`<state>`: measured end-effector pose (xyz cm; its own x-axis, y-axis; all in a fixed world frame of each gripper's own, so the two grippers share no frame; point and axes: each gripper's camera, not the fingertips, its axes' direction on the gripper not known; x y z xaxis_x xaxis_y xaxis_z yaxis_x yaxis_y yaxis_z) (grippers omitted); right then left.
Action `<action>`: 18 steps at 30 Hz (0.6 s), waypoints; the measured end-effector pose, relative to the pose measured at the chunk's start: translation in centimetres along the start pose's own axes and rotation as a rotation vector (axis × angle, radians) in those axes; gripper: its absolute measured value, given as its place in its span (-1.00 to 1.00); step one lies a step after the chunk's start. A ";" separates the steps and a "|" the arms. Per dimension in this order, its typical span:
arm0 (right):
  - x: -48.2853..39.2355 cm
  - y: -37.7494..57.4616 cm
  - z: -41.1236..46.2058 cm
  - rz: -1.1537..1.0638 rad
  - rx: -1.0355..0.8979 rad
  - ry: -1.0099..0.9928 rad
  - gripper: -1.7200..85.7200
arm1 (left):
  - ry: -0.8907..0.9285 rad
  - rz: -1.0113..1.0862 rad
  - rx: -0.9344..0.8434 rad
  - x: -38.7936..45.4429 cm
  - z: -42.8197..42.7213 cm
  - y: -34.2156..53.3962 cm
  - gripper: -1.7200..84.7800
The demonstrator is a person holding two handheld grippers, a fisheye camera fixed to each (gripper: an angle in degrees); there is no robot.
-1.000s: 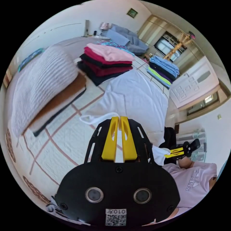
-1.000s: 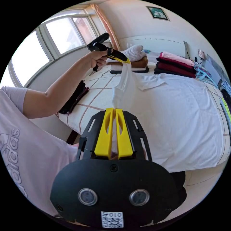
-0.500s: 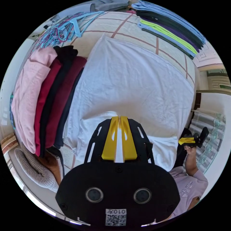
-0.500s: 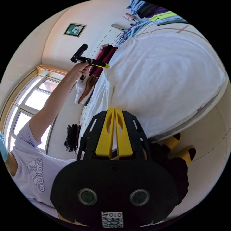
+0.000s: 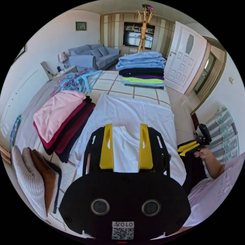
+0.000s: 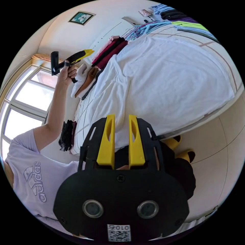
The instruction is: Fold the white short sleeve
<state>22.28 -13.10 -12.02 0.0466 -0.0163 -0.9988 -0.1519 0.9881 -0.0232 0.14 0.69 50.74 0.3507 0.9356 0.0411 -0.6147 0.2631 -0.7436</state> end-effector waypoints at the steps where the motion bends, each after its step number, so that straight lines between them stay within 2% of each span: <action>1: -0.1 0.2 0.4 0.013 -0.003 -0.002 -0.76 | -0.012 -0.010 0.006 -0.1 -1.1 1.5 -0.63; 5: -0.4 -0.1 0.9 0.048 0.023 0.008 -0.77 | 0.063 -0.080 -0.072 -0.8 -2.5 5.3 -0.63; 7: -0.5 -0.5 1.2 0.053 0.010 0.023 -0.77 | 0.169 -0.050 -0.033 2.0 -4.1 8.6 -0.63; 9: -0.6 -0.9 1.4 0.054 0.001 0.035 -0.77 | 0.197 0.006 -0.061 5.8 -4.4 11.1 -0.63; 13: -0.7 -1.5 1.7 0.056 -0.013 0.049 -0.77 | 0.173 0.089 -0.155 15.0 -3.6 17.4 -0.63; 18: -0.9 -1.8 1.8 0.059 -0.016 0.055 -0.77 | 0.062 0.105 -0.198 21.5 -4.0 22.2 -0.65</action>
<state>24.24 -14.60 -10.96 -0.0169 0.0336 -0.9993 -0.1681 0.9851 0.0359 -3.14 25.71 32.41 0.3385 0.9376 -0.0795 -0.5014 0.1082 -0.8584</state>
